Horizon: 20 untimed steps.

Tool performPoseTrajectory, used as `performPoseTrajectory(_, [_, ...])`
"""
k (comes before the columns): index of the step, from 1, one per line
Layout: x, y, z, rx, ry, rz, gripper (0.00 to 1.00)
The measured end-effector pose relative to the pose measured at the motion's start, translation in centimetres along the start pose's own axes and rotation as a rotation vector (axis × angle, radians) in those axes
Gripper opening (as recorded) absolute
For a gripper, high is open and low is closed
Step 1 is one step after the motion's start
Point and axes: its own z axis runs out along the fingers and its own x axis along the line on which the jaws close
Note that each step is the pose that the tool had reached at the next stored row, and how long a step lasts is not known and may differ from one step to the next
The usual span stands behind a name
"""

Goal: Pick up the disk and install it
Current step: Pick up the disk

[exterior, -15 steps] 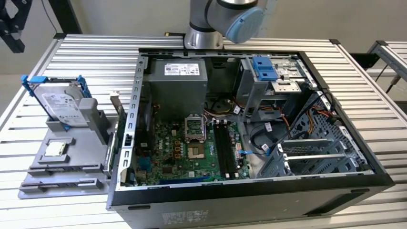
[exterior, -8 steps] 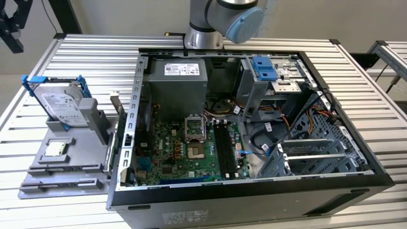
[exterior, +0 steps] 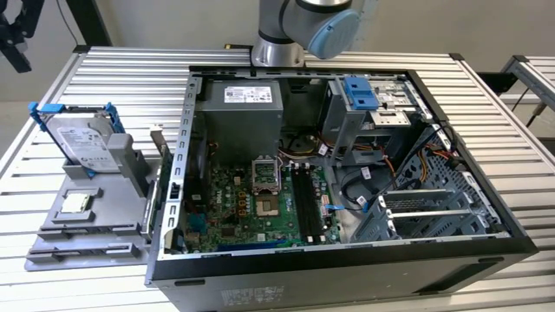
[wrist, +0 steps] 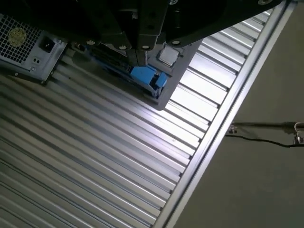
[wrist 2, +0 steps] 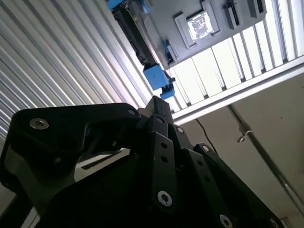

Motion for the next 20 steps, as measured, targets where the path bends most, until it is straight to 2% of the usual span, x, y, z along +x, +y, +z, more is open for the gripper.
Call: performPoseTrajectory(20, [0.00, 0.01, 0.00, -0.0040, 0.0222, -0.363, 0.00])
